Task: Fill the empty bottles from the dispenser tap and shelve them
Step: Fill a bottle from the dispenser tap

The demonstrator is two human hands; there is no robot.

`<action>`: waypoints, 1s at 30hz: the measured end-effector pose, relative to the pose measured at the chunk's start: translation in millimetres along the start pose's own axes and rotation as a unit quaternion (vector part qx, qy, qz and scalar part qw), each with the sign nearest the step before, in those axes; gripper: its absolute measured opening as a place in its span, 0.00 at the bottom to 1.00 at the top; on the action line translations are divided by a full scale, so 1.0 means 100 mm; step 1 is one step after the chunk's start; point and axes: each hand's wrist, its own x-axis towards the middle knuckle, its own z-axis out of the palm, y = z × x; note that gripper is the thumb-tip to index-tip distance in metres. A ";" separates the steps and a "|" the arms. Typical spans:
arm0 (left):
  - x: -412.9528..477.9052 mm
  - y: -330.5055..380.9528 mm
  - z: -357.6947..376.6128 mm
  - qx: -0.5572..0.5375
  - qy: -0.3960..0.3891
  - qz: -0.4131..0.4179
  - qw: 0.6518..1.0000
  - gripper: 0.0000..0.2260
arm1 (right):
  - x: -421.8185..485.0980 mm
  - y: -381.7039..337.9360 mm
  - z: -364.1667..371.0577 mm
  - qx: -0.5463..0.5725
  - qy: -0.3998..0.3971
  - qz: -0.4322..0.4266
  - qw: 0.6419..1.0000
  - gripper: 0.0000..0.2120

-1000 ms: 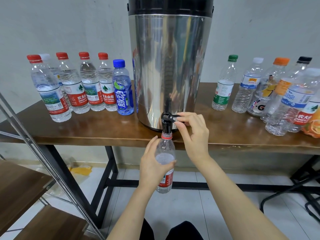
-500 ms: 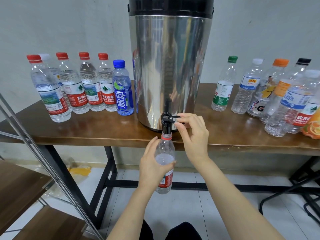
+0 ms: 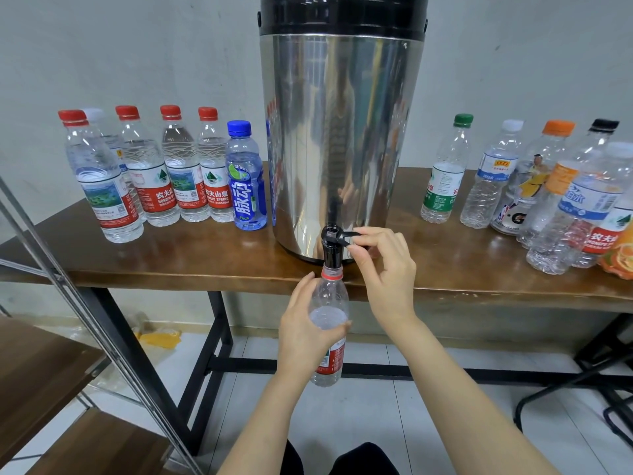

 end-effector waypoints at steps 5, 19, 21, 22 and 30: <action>0.00 0.00 0.00 -0.002 0.001 0.002 1.000 0.37 | -0.01 0.00 0.01 0.006 0.004 0.001 1.000 0.10; 0.01 -0.01 0.01 0.003 -0.001 0.006 1.000 0.37 | -0.01 0.00 0.02 0.005 0.008 0.007 1.000 0.10; 0.01 -0.01 0.01 0.003 0.001 0.007 1.000 0.36 | -0.02 0.00 0.02 0.009 0.005 0.011 1.000 0.10; 0.01 -0.01 0.01 0.002 0.001 0.008 1.000 0.36 | -0.02 0.00 0.02 0.011 0.004 0.012 1.000 0.10; 0.02 -0.03 0.02 0.000 0.004 0.010 1.000 0.36 | -0.01 0.01 0.02 0.010 0.003 0.013 1.000 0.10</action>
